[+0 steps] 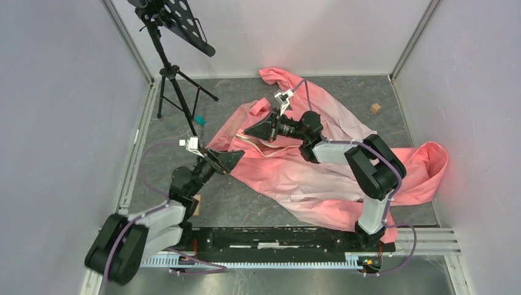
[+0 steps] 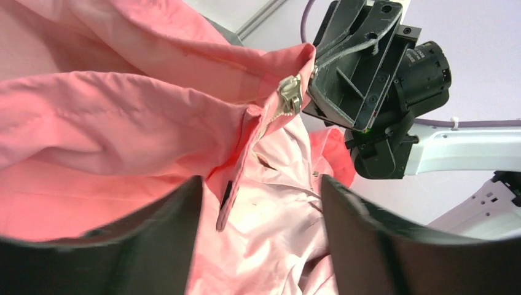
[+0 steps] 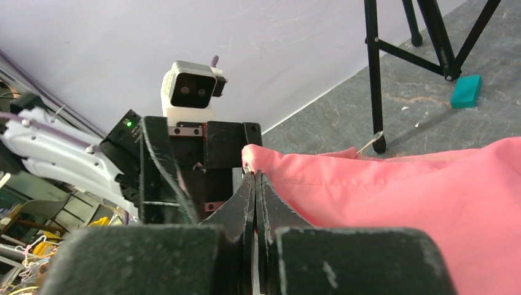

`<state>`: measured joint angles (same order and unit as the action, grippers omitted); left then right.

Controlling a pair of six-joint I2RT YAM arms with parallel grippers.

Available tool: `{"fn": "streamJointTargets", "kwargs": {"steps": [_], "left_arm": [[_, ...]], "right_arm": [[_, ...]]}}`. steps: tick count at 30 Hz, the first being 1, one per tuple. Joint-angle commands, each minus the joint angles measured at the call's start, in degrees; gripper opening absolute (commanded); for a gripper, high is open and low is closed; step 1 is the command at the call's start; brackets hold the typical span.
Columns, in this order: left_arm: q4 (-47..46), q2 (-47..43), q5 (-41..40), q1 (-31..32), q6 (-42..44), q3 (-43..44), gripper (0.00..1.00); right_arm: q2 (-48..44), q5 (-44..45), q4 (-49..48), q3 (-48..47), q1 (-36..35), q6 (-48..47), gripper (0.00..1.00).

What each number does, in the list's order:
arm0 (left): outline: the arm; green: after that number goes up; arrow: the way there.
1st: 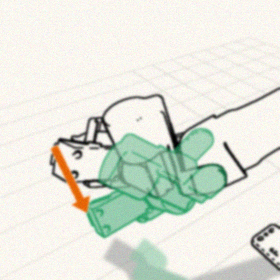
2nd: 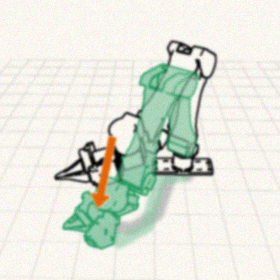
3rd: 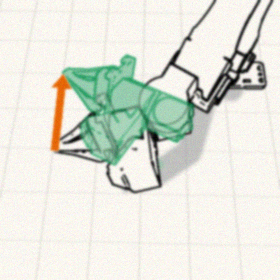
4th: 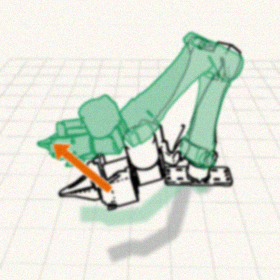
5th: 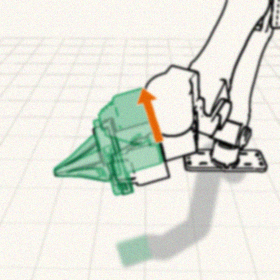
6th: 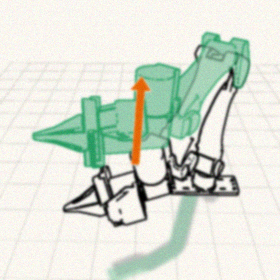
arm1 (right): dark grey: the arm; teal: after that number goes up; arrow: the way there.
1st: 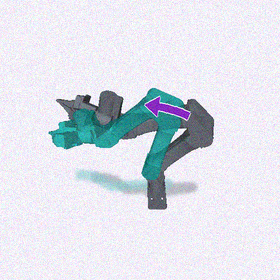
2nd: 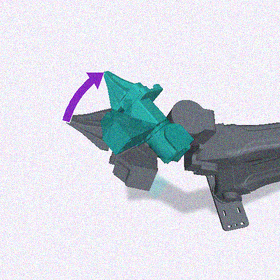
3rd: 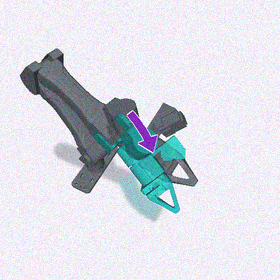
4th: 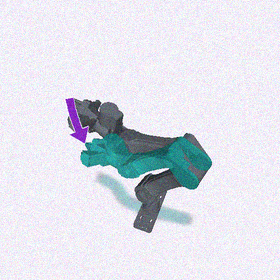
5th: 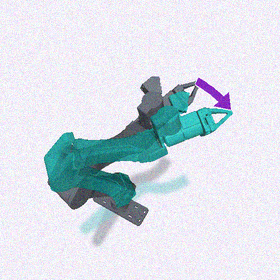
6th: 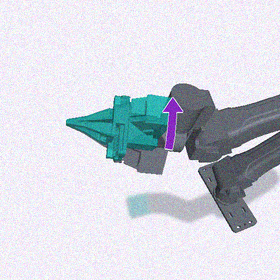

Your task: Zip up the jacket

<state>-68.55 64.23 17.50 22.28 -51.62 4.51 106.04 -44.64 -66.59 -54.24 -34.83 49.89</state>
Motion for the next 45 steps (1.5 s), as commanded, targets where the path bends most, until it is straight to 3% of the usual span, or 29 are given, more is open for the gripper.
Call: {"fn": "streamJointTargets", "kwargs": {"steps": [1,4,6,9,14,18,23,26,32,36,45], "left_arm": [[33.7,-18.4,-5.9,0.3,-2.3,2.6,0.9],[60.9,-32.2,-11.4,0.3,-5.5,7.3,0.92],[74.3,-39.3,-14.9,0.2,-8.9,12.4,0.88],[82.4,-41.9,-15.0,0.2,-9.2,20.3,0.79],[88.4,-29.7,-4.4,0.2,12.1,38.3,0.87],[99.3,-15.9,2.3,0.0,25.6,53.1,0.84],[105.6,-8.2,2.1,0.0,37.6,62.9,0.83],[109.0,-3.8,0.8,-0.1,42.7,67.0,0.76],[110.3,1.9,3.4,-0.2,44.7,69.8,0.72],[108.5,3.5,4.2,-0.2,44.9,69.4,0.63],[105.9,6.6,3.6,-0.3,45.0,69.2,0.66]], "right_arm": [[-0.1,1.0,-3.3,-3.7,-0.5,0.4,0.0],[0.0,1.5,-2.4,-4.1,-0.5,0.3,0.0],[0.1,1.4,-1.6,-4.3,-0.5,0.4,0.0],[0.0,1.4,-0.9,-4.0,-0.5,0.3,0.0],[-0.5,1.1,0.9,-3.9,-0.5,-0.6,0.0],[-0.8,0.6,1.7,-4.1,-0.5,-0.3,0.0],[-1.0,0.4,1.4,-4.1,-0.5,-0.1,0.01],[-0.7,0.3,1.5,-4.6,-0.5,0.0,0.0],[-0.9,0.1,2.3,-5.0,-0.5,-0.2,0.0],[-0.8,0.1,2.3,-5.3,-0.5,-0.2,0.0],[-0.6,0.0,2.2,-5.4,-0.5,-0.1,0.0]]}}
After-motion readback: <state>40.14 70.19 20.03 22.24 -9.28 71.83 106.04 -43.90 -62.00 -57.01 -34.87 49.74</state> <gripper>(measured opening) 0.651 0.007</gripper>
